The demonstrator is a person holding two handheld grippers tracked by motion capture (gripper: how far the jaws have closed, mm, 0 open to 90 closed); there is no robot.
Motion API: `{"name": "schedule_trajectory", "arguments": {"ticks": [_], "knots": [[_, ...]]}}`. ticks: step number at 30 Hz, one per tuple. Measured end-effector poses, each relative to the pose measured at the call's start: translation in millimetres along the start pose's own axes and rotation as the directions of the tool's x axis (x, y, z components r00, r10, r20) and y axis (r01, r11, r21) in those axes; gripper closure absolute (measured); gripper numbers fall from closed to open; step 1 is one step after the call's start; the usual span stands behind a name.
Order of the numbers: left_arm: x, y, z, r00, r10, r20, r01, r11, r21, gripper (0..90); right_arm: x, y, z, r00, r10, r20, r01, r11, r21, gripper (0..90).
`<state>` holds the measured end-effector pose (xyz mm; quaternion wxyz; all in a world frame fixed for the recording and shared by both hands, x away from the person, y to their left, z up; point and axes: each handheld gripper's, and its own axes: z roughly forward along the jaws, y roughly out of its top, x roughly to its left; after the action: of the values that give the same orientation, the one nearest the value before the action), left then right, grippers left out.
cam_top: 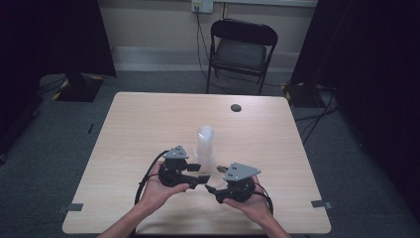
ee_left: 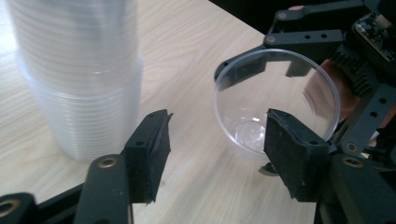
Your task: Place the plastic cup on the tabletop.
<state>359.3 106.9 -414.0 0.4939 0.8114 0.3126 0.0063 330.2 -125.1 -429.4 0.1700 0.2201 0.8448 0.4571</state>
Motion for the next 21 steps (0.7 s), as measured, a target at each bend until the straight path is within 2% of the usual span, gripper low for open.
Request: {"name": "schedule_trajectory", "arguments": {"ticks": [6, 9, 11, 14, 18, 21], "knots": [[2.6, 0.9, -4.6, 0.9999, -0.005, -0.012, 0.005, 0.9999, -0.015, 34.1, -6.5, -2.3, -3.2, 0.9996, 0.02, 0.02, -0.02, 1.0, -0.001, 29.0], [3.1, 0.1, -5.7, 0.9996, 0.001, -0.029, -0.001, 0.9998, -0.022, 32.7, -8.2, -3.3, -4.8, 0.999, 0.034, 0.03, -0.034, 0.999, -0.001, 29.1], [4.5, -0.3, -6.6, 0.9989, -0.011, -0.045, 0.01, 0.9997, -0.024, 30.7, -11.2, -3.9, -6.3, 0.9983, 0.047, 0.034, -0.047, 0.999, -0.006, 29.2], [7.2, -0.9, -9.1, 0.9979, -0.046, -0.046, 0.045, 0.9986, -0.03, 27.3, -15.8, -5.1, -9.3, 0.9948, 0.087, 0.052, -0.087, 0.996, -0.014, 29.2], [11.2, -2.9, -12.9, 0.9971, -0.035, -0.067, 0.034, 0.9993, -0.016, 26.5, -21.9, -5.6, -13.6, 0.9902, 0.126, 0.06, -0.125, 0.992, -0.019, 29.2], [16.8, -8.3, -16.6, 0.9942, -0.04, -0.099, 0.04, 0.9992, -0.007, 24.1, -27.3, -5.9, -15.9, 0.9868, 0.146, 0.07, -0.144, 0.989, -0.032, 29.1]]}}
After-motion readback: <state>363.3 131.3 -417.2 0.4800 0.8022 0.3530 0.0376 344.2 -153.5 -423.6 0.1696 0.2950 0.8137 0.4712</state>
